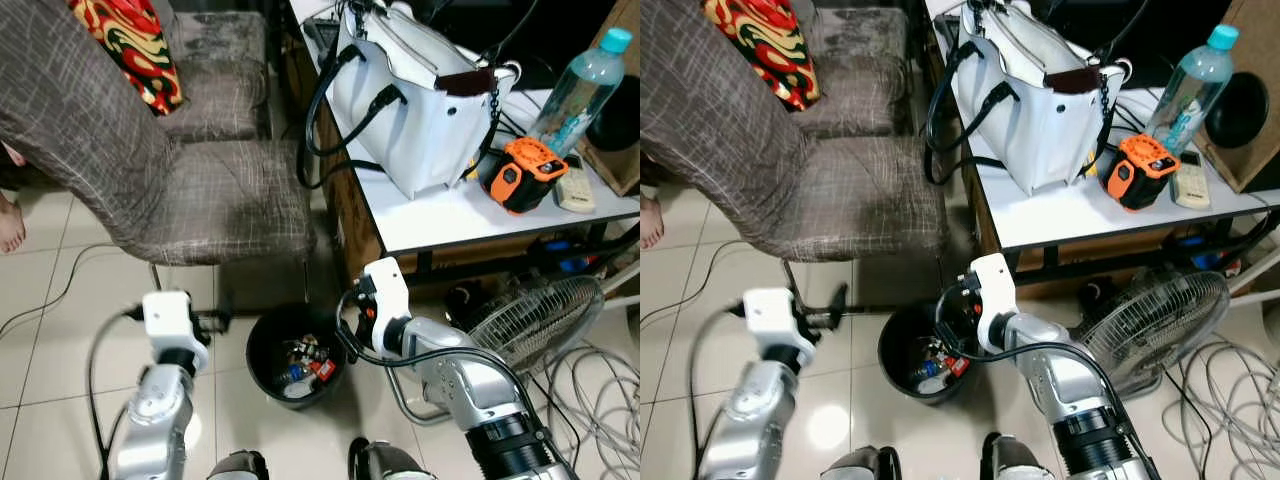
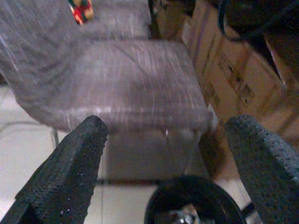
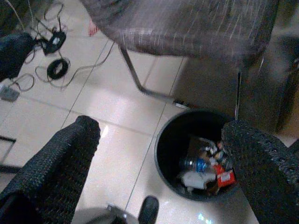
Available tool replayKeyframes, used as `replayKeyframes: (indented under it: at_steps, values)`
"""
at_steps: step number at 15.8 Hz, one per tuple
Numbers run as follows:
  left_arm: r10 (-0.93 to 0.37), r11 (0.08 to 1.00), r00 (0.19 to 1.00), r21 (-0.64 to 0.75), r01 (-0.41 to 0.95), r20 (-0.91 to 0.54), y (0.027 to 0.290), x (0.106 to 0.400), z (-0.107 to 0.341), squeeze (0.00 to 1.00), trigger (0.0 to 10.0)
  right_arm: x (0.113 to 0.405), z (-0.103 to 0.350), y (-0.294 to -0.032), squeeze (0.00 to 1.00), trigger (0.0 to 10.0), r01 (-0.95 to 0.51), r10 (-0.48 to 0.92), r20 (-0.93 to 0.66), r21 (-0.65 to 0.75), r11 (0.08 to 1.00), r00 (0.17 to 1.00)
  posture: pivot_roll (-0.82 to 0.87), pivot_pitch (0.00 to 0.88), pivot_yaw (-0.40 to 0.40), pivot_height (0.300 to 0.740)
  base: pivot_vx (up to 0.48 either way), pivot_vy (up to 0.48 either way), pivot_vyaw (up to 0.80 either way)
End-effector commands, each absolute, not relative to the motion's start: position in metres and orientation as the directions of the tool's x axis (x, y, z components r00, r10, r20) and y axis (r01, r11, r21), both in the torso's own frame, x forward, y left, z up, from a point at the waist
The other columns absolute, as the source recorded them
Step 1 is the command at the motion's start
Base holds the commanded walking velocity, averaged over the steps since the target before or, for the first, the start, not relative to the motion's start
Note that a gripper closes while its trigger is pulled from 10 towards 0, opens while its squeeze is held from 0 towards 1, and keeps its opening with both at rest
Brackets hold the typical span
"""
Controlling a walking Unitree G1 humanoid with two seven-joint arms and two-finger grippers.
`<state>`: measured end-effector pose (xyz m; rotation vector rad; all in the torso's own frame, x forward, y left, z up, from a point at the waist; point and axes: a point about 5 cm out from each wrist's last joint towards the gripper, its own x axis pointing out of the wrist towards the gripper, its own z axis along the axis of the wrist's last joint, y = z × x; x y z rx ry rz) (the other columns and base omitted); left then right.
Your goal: Picking trash to rubbish bin
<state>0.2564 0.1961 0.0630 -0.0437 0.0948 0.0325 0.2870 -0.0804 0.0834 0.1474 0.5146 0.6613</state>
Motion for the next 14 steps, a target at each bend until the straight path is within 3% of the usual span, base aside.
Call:
replayKeyframes:
  at_steps: [1, 8, 14]
  values:
    - [0.038, 0.999, 0.995, -0.034, -0.041, -0.097, 0.197, 0.253, 0.07, 0.0, 10.0, 0.288, 0.086, -0.087, 1.0, 10.0, -0.522, 0.597, -0.382, 0.29, 0.802, 0.706, -0.08, 0.121, 0.007, 0.74, 0.0, 0.0, 0.0]
    - [0.081, 0.997, 0.989, 0.0, -0.082, -0.121, 0.196, 0.244, 0.089, 0.0, 10.0, 0.28, 0.088, -0.087, 1.0, 10.0, -0.517, 0.588, -0.314, 0.285, 0.807, 0.745, -0.07, 0.112, 0.007, 0.74, 0.0, 0.0, 0.0]
    - [0.09, 0.996, 0.985, 0.002, -0.091, -0.149, 0.196, 0.244, 0.088, 0.0, 10.0, 0.28, 0.087, -0.086, 1.0, 10.0, -0.511, 0.587, -0.314, 0.295, 0.807, 0.746, -0.07, 0.114, 0.011, 0.74, -0.386, 0.0, 0.0]
